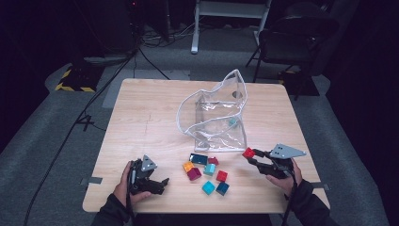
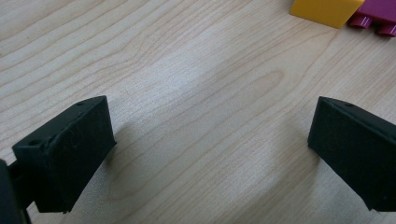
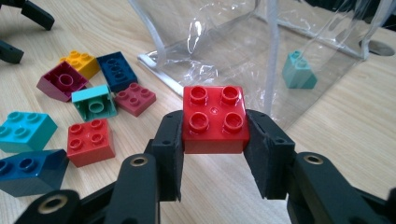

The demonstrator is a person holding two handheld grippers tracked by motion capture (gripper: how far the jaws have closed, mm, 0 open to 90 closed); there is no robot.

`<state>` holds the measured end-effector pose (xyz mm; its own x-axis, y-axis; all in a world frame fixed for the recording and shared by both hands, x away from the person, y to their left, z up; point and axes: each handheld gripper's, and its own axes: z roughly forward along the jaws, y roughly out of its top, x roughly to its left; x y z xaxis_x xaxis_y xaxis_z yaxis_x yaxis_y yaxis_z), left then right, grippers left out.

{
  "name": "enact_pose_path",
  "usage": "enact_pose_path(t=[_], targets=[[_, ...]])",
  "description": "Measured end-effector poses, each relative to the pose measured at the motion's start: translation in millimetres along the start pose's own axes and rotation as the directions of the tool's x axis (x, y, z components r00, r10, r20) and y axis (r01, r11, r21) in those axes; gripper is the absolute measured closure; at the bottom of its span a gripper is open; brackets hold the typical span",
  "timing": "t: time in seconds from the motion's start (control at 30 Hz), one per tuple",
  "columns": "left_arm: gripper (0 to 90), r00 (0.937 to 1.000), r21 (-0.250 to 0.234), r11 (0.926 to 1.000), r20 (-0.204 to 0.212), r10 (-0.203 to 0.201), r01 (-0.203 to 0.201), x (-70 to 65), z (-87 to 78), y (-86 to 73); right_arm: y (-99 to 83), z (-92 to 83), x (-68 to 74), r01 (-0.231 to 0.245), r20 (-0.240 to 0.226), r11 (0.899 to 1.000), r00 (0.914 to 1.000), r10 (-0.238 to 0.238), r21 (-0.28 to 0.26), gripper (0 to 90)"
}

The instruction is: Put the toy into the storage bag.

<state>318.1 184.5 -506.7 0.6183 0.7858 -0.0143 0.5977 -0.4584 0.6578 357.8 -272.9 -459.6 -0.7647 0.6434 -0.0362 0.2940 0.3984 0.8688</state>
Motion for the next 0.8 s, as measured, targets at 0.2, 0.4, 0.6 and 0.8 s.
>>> enact_pose_path(t=[0.2,0.4,0.6,0.8], targets=[[0.6,1.0000,0.000,1.0000,0.000,0.000,0.000,0.0,-0.1,0.0,5.4,-8.2,-0.7,0.007,0.017,1.000,0.9998,-0.007,-0.027,59.3],[0.5,1.0000,-0.001,1.0000,0.001,-0.007,0.007,-0.4,0.1,-0.2,9.7,-16.2,-3.3,0.003,0.028,0.999,0.9996,-0.001,-0.054,59.3],[0.5,1.0000,-0.001,1.0000,0.001,-0.007,0.007,-0.4,0.1,-0.2,17.6,-23.4,-6.1,0.010,0.040,0.996,0.9992,-0.007,-0.084,59.3],[0.5,1.0000,-0.002,1.0000,0.000,-0.006,0.006,-0.4,0.1,-0.2,28.8,-29.2,-7.3,0.016,0.052,0.994,0.9986,-0.010,-0.109,59.3]])
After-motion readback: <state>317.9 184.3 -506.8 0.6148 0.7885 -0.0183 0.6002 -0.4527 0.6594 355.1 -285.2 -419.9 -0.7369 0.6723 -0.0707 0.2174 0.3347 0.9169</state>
